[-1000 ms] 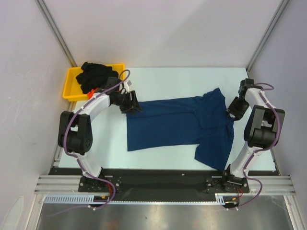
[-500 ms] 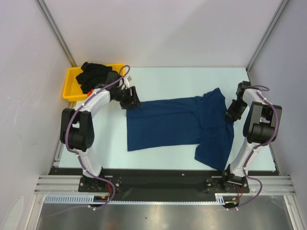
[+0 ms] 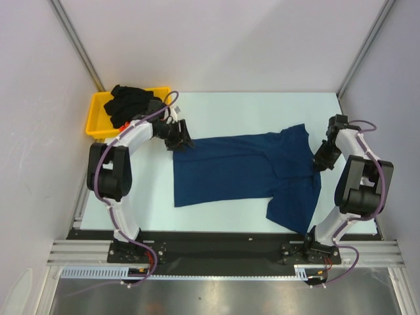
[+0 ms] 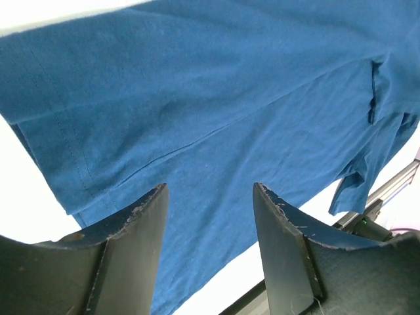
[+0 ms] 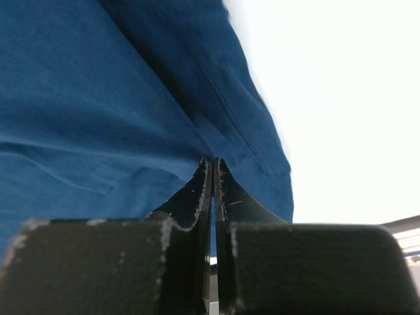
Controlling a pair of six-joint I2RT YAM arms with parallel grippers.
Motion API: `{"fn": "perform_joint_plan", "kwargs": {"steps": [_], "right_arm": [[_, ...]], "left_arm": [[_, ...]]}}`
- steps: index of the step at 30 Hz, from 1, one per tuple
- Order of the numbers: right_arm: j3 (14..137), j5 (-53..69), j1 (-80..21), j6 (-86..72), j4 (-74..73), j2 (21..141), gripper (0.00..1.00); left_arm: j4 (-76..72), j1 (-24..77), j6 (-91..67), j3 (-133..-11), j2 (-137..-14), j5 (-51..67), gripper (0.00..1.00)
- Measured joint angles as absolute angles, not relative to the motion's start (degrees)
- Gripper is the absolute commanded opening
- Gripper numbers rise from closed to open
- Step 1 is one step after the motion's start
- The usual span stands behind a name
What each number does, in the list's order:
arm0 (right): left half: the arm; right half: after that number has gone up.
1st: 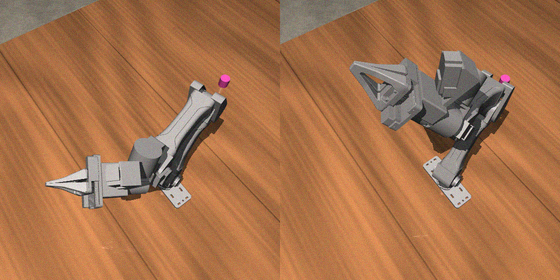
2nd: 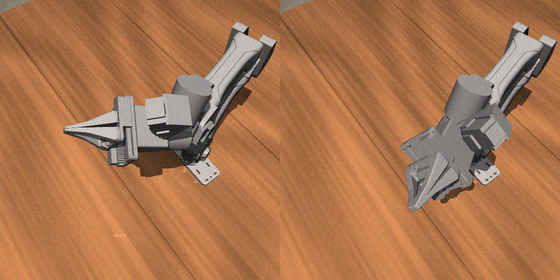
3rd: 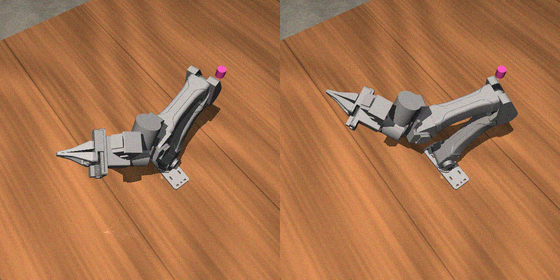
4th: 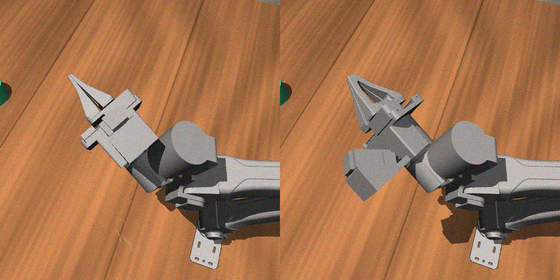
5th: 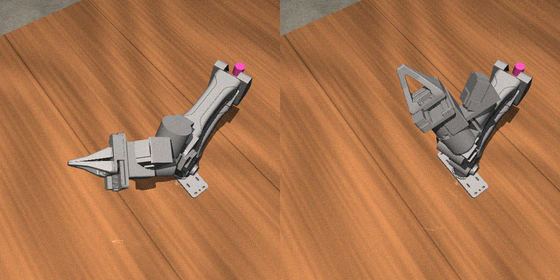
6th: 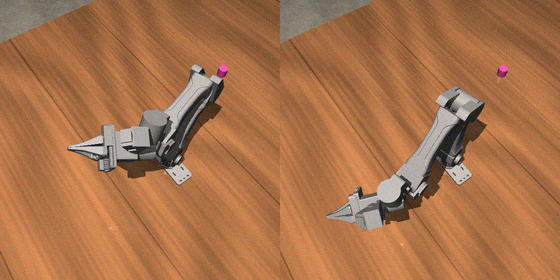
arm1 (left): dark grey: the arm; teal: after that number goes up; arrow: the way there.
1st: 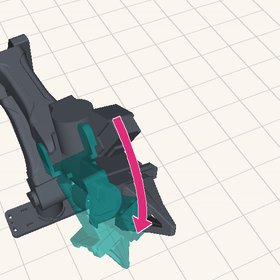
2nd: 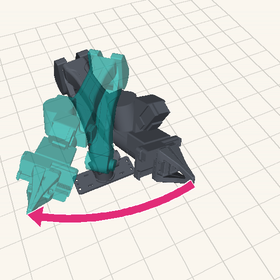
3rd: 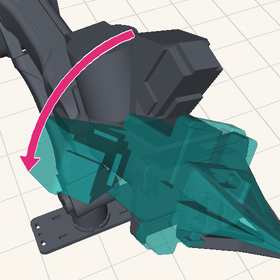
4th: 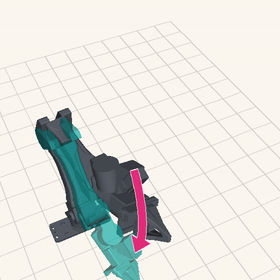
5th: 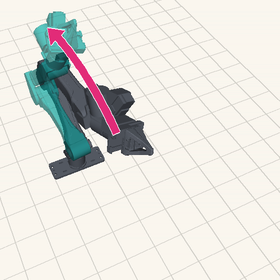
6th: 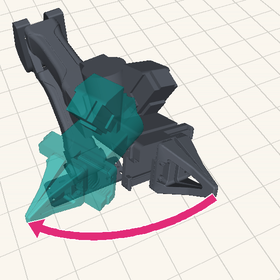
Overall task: Fold and stack the t-shirts
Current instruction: Fold the tshirt
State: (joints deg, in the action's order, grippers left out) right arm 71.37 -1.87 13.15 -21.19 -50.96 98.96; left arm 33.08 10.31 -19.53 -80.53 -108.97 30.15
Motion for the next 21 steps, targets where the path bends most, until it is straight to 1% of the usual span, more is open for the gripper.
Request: {"fn": "perform_joint_plan", "kwargs": {"steps": [3,5,7,8,10,11,14,17,21], "right_arm": [[69.84,-1.83,13.28,-21.41,-51.11,97.71,0.01],[69.76,-1.61,13.43,-21.61,-50.81,98.39,0.05],[68.99,-1.17,13.54,-22.24,-50.22,98.70,0.19],[68.60,-1.02,13.56,-22.41,-50.13,98.70,0.30],[68.38,-1.04,13.61,-22.65,-50.46,98.72,0.39],[68.71,-1.08,13.63,-22.57,-50.68,98.85,0.42],[73.65,-1.21,13.65,-22.57,-51.64,100.75,0.56],[79.92,-0.89,13.63,-23.24,-47.64,103.07,0.60],[81.54,2.57,13.78,-24.67,-34.26,105.45,0.61]], "left_arm": [[33.10,10.24,-19.53,-81.58,-109.45,30.22,0.60],[33.10,10.13,-19.51,-82.50,-109.84,30.22,0.60],[33.08,9.91,-19.51,-83.11,-110.10,30.22,0.60],[33.10,9.76,-19.51,-83.33,-110.24,30.22,0.60],[33.17,9.45,-19.49,-83.70,-110.54,30.20,0.60],[33.17,9.28,-19.49,-83.94,-110.76,30.17,0.60],[33.43,8.88,-19.51,-84.73,-111.61,30.13,0.60],[33.56,8.80,-19.70,-85.54,-112.71,29.69,0.59],[32.99,8.80,-21.45,-85.60,-113.16,28.05,0.56]]}}
